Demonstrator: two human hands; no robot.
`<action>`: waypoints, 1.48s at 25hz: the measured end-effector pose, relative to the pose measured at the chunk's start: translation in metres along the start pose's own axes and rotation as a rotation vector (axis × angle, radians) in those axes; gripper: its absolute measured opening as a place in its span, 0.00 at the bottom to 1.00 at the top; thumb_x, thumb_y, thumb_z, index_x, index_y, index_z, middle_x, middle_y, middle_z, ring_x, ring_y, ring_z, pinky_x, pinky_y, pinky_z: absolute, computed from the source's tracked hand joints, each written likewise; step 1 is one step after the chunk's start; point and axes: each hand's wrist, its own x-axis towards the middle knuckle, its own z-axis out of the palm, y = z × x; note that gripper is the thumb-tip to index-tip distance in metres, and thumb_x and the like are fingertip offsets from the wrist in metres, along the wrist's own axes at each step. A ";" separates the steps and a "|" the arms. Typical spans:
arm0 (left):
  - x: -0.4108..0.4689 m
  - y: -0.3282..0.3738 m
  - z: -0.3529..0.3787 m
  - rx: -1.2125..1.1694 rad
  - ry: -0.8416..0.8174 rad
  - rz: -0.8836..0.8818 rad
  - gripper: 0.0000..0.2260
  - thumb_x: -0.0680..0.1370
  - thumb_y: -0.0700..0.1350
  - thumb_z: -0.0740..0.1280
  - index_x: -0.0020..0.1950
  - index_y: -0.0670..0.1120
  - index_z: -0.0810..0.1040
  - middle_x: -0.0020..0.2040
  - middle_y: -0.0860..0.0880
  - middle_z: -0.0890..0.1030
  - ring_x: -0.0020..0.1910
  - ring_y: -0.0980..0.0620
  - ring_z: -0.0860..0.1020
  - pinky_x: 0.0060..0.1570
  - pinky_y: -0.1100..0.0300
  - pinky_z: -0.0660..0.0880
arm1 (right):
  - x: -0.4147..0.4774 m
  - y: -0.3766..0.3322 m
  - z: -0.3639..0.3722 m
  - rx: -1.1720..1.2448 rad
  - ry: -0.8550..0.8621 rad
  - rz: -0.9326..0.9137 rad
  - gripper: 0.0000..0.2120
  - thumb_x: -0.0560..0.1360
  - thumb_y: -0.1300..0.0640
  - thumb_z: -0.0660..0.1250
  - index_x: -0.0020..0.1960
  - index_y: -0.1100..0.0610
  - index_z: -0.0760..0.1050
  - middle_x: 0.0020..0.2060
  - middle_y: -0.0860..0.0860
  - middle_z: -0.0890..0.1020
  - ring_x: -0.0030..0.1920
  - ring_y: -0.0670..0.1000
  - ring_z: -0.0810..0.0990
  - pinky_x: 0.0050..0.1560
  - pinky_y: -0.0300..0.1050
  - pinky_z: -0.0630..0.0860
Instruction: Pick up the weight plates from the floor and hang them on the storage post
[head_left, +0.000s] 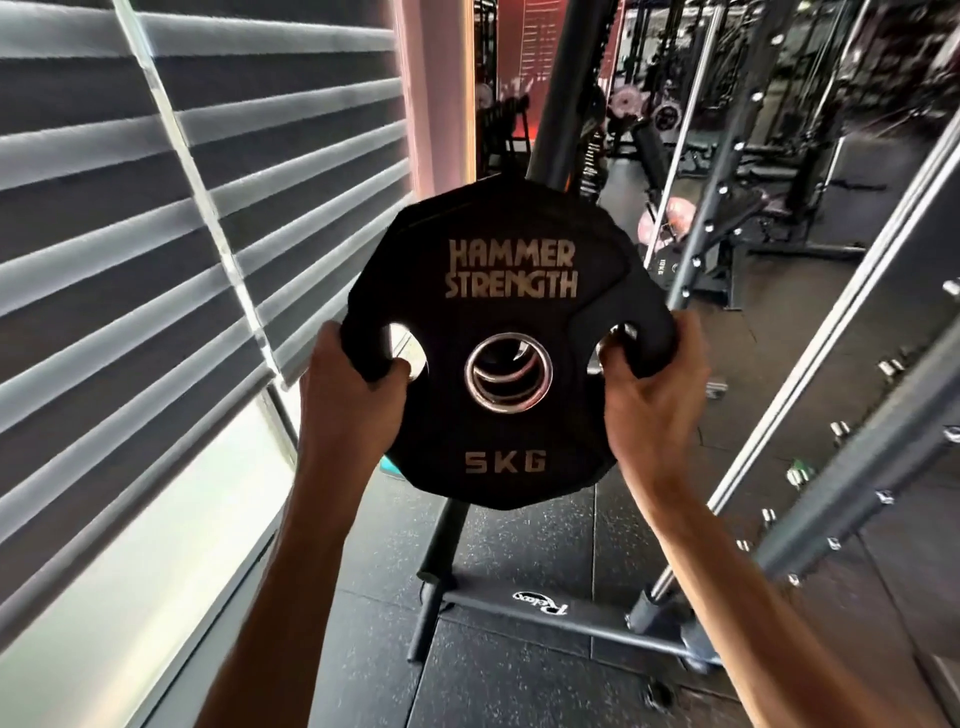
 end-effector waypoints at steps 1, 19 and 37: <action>0.001 -0.003 0.001 -0.007 -0.003 0.004 0.14 0.73 0.39 0.71 0.58 0.43 0.74 0.40 0.56 0.75 0.38 0.58 0.76 0.35 0.66 0.68 | -0.003 0.002 0.002 0.004 -0.001 -0.004 0.08 0.75 0.68 0.69 0.49 0.62 0.71 0.34 0.42 0.73 0.31 0.35 0.73 0.33 0.26 0.67; 0.028 -0.038 0.036 -0.215 -0.033 0.137 0.13 0.72 0.35 0.71 0.55 0.38 0.76 0.46 0.44 0.82 0.43 0.49 0.79 0.38 0.70 0.73 | -0.008 0.014 0.011 -0.024 0.003 -0.156 0.16 0.71 0.76 0.66 0.57 0.68 0.69 0.40 0.42 0.72 0.40 0.31 0.74 0.40 0.23 0.67; 0.026 -0.030 0.015 -0.198 -0.182 0.027 0.05 0.74 0.38 0.72 0.41 0.39 0.79 0.32 0.46 0.80 0.29 0.53 0.76 0.30 0.67 0.69 | 0.002 0.031 0.009 -0.055 -0.082 -0.027 0.21 0.72 0.61 0.65 0.63 0.69 0.74 0.36 0.39 0.78 0.32 0.36 0.73 0.35 0.34 0.70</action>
